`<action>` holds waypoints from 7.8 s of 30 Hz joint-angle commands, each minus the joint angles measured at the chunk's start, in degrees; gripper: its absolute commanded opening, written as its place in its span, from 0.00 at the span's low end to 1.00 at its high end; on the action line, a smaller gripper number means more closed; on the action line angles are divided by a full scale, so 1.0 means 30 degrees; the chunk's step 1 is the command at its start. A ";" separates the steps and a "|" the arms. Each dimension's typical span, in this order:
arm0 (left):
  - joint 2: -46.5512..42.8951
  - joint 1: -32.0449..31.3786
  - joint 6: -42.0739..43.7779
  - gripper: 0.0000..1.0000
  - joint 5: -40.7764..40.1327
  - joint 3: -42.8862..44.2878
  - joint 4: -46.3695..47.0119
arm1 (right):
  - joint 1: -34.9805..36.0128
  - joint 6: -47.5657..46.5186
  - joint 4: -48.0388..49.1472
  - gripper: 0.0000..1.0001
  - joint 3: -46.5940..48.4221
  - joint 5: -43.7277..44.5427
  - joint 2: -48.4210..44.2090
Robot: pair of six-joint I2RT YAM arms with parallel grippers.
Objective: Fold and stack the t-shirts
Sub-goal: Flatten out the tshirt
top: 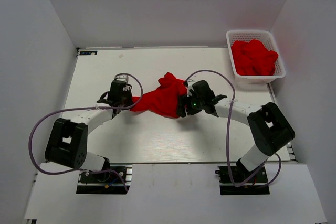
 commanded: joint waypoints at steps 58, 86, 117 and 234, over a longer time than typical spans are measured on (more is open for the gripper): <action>-0.9896 0.0107 1.0128 0.00 0.0518 2.2023 0.1253 | 0.0001 -0.7971 -0.5718 0.00 2.0686 0.5443 -1.3317; 0.6236 0.1365 0.4681 1.00 -0.8242 1.2940 0.0880 | -0.0848 -0.1615 0.2349 0.90 0.3659 1.5280 -0.1731; 0.7128 -0.0948 0.1372 1.00 0.3427 0.8939 -0.5250 | -0.3455 0.3864 -0.8385 0.86 0.5246 0.8692 -0.0283; 1.3130 0.2070 0.3714 1.00 -0.0710 1.4998 -0.5751 | -0.8349 -0.1550 -0.5247 0.00 1.2476 0.5551 0.7013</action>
